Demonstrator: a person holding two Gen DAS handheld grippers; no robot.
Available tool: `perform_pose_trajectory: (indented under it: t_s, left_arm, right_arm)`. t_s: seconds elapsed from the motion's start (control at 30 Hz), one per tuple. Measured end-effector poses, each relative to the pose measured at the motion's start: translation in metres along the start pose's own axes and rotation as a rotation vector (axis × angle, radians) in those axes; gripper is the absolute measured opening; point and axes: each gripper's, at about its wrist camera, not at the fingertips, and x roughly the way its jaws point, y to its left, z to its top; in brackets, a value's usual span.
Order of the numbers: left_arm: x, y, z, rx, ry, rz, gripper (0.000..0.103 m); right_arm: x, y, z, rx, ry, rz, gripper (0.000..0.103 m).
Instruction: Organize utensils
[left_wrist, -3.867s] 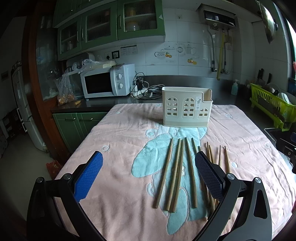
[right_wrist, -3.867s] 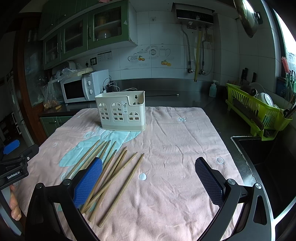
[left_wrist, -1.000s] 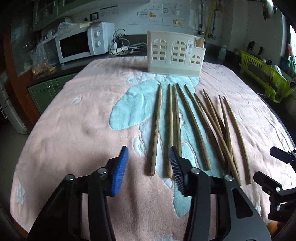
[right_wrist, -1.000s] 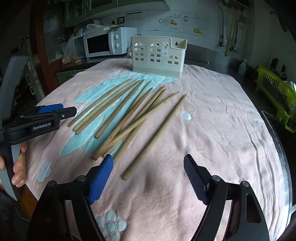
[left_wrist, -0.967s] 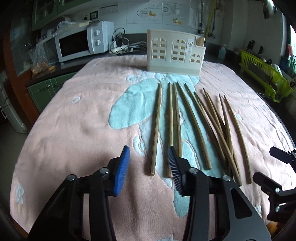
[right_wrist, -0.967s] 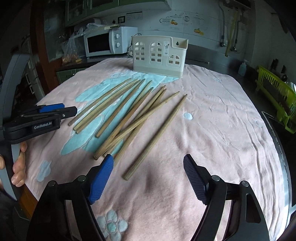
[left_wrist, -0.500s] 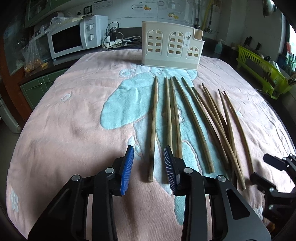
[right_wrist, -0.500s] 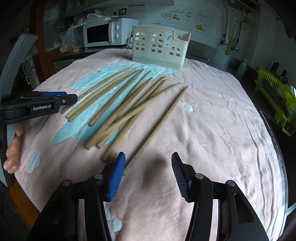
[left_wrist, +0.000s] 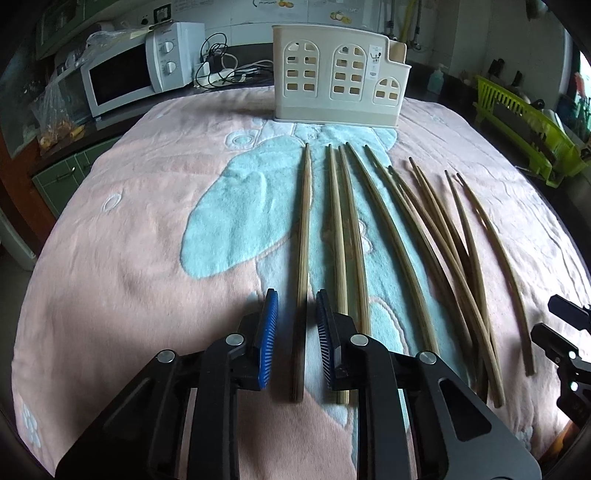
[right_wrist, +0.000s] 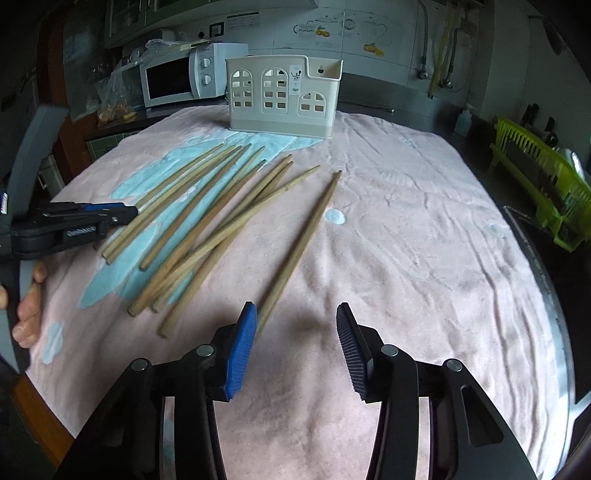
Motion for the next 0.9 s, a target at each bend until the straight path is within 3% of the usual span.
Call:
perform_pose_trajectory:
  t_s: [0.2,0.37,0.47,0.67,0.9]
  left_arm:
    - [-0.001,-0.004,-0.001,0.007,-0.004,0.027,0.021]
    - [-0.001,-0.002,-0.001,0.012,-0.005,0.027,0.02]
    - [-0.001,-0.002,0.001,0.006,0.004,0.027,0.018]
    - [-0.002,-0.004,0.003,0.011,0.009,0.008,0.005]
    - [-0.014,-0.004,0.003,0.005,-0.032,-0.021,0.005]
  right_arm:
    - [0.009,0.006,0.007,0.035,0.031,0.047,0.042]
    - [0.014,0.011,0.004,0.024,0.041,0.016,0.027]
    - [0.012,0.005,0.005,0.051,0.038,0.028,0.011]
    - [-0.001,-0.006,0.005,0.07,-0.001,0.01,0.008]
    - [-0.032,-0.019,0.018,0.065,-0.113,-0.025,0.007]
